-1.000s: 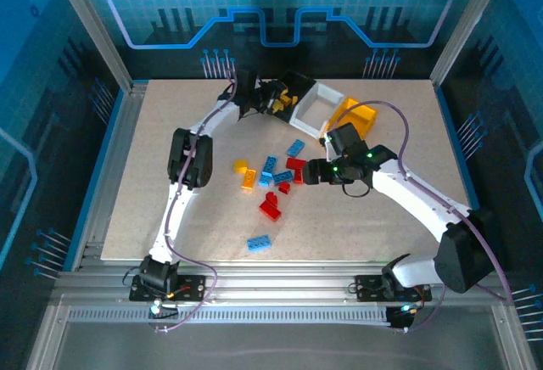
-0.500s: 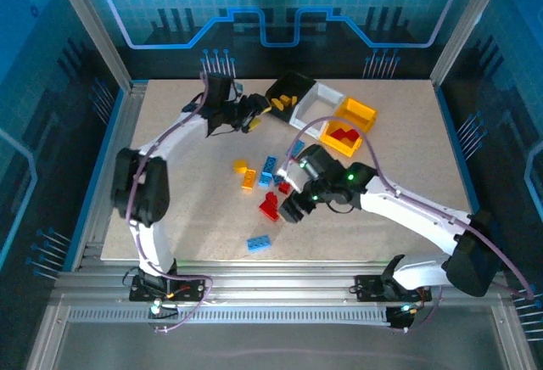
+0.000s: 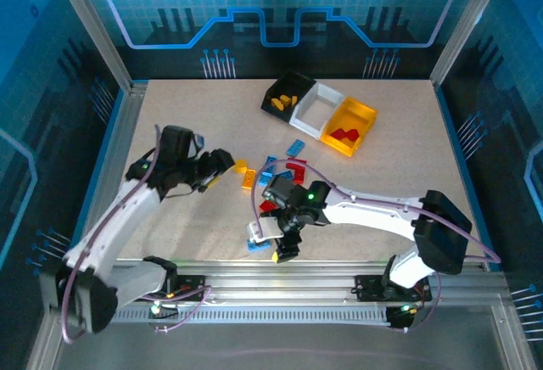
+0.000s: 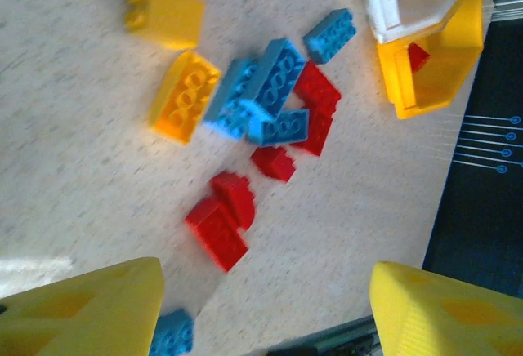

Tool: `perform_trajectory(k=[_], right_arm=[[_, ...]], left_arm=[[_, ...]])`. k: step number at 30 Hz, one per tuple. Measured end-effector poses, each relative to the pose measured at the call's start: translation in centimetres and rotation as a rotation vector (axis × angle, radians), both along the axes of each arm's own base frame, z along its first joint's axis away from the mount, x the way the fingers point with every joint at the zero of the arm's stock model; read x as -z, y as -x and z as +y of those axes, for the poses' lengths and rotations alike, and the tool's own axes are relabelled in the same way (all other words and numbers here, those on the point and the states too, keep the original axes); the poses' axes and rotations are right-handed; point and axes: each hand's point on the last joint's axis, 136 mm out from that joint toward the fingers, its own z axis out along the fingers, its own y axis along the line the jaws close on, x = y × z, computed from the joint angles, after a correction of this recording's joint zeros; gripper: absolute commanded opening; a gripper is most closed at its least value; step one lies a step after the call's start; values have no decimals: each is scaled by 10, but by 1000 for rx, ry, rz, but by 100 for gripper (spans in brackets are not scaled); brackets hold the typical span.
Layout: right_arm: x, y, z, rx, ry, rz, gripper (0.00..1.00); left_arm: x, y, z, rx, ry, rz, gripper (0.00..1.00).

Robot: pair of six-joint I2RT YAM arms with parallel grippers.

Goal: Sort the legos into containers by color

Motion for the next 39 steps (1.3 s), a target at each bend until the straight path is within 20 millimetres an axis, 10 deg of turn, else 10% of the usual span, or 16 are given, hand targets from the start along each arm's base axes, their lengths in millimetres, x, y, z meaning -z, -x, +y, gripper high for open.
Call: perform_trajectory(k=[10, 29, 39], right_arm=[[32, -3, 19, -39, 53, -10, 82], [77, -41, 37, 161, 210, -43, 79], [80, -52, 38, 260, 231, -51, 43]], left_arm=[[5, 77, 33, -82, -45, 26, 72], [21, 87, 32, -30, -80, 112, 73], [25, 87, 29, 7, -79, 122, 74]])
